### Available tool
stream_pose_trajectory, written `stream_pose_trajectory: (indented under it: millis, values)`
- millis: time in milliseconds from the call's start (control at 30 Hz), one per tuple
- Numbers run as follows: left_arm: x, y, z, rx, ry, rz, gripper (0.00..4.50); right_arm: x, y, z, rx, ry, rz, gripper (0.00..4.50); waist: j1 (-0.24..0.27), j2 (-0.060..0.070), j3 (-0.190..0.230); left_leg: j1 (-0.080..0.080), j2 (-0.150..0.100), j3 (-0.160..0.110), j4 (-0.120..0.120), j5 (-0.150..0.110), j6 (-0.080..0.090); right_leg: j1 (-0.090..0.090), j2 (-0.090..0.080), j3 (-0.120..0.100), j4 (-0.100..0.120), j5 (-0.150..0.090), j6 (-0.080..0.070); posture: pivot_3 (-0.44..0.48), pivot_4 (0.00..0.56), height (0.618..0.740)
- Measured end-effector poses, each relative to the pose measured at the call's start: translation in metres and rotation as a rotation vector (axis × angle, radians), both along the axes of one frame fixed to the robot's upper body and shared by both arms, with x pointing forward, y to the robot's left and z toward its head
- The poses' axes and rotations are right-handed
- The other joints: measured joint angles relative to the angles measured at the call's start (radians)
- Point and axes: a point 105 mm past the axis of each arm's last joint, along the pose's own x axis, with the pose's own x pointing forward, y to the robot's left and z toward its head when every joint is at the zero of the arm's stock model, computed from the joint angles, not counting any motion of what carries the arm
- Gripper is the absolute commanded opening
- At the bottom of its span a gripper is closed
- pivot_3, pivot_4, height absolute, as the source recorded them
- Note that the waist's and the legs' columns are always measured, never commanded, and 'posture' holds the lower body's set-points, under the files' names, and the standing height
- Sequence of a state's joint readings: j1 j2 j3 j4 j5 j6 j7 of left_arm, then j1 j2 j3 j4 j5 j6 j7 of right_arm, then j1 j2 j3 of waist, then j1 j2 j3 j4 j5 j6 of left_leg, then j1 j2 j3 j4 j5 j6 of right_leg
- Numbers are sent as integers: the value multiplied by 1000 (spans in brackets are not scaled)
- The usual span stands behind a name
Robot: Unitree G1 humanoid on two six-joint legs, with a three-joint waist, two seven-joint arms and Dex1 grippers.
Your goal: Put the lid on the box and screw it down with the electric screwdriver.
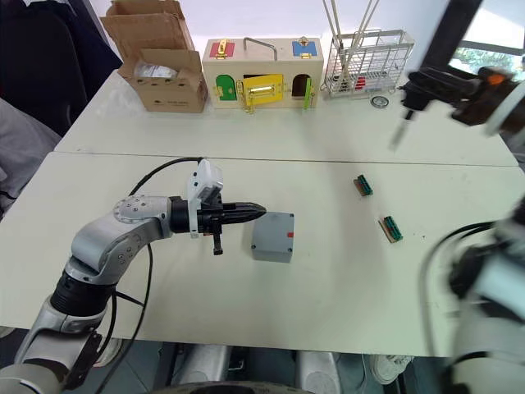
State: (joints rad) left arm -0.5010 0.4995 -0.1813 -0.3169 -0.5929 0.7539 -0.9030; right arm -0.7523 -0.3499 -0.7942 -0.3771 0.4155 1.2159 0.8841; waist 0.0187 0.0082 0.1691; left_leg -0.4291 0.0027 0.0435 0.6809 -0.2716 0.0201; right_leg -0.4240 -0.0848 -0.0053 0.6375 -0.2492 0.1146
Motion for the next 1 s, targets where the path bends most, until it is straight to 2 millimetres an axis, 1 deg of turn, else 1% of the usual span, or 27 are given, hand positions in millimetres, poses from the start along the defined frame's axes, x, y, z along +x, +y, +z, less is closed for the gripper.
stream_pose_trajectory:
  millis: [67,100,267,367,433,533,667,1000]
  values:
    - [0,1,0,7,5,-2,0,-10,19,-26,106,28,-6,1843,5,1,0,0,-7,0,2,0,0,-1,-6,1,2,0,0,0,150,731]
    - [1,1,1,7,5,-4,0,-13,26,-34,130,43,-10,1843,6,1,1,0,-10,2,3,1,2,-1,-9,2,2,0,0,0,150,731]
    - [1,-2,-3,42,2,-3,0,-22,48,-47,88,46,3,1843,-4,1,0,2,-13,3,2,-1,8,1,-12,2,3,0,0,0,150,731]
    - [2,-5,-9,80,-5,-7,0,-23,50,-60,57,79,6,1843,-10,1,1,1,-13,4,2,-1,8,0,-11,2,3,0,0,0,150,731]
    - [5,-5,-16,112,-12,5,0,-22,47,-71,22,102,-4,1843,-11,1,1,2,-13,5,2,-2,8,0,-11,2,-1,0,1,0,150,731]
    - [12,-7,-24,143,-14,21,0,-19,49,-86,7,131,1,1843,-12,1,1,2,-12,5,2,-1,8,1,-10,2,-1,0,1,0,150,731]
    - [15,-10,-33,188,-34,13,0,-15,59,-90,-11,120,28,1843,-14,1,1,2,-10,5,1,-2,8,0,-8,2,-2,0,1,0,150,731]
    - [15,-13,-35,204,-72,-12,0,-13,66,-97,-15,116,40,1843,-9,1,1,2,-9,5,2,-2,8,1,-9,2,-2,0,1,0,150,731]
